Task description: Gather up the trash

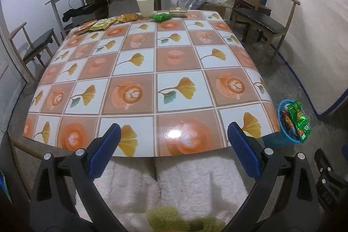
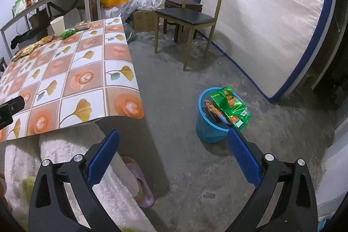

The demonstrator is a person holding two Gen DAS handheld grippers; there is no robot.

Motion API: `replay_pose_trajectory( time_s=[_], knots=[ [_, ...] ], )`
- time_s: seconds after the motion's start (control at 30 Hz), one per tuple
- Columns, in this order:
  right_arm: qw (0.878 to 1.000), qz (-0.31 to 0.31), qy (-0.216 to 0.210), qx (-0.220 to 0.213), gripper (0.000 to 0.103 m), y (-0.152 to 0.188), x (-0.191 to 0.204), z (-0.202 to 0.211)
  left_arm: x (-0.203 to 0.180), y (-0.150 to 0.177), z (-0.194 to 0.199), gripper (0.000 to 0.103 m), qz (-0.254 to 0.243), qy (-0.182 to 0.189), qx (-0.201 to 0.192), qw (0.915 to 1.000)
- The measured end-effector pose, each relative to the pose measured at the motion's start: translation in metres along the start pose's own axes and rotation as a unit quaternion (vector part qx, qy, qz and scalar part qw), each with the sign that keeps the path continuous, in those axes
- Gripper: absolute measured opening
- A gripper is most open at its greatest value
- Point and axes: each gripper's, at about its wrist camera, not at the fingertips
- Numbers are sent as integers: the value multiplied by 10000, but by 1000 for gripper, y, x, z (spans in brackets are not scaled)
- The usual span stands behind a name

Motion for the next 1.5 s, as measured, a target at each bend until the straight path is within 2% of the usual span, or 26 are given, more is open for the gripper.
replay_pose_trajectory(
  time_s=[0.43, 1.5],
  knots=[
    [9999, -152, 40, 4, 96, -1, -10, 1, -11, -1, 12, 94, -209, -126, -235, 9994],
    [9996, -231, 124, -71, 96, -5, -15, 2, -13, -2, 11, 94, -270, -143, -185, 9994]
  ],
)
Point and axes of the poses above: each gripper's, at about its wrist camera, not at the fingertips, and z roughly against the way its jaws point, x to its left, y to its underside, and after that the axes turned 4 degrees about -y, right-handed
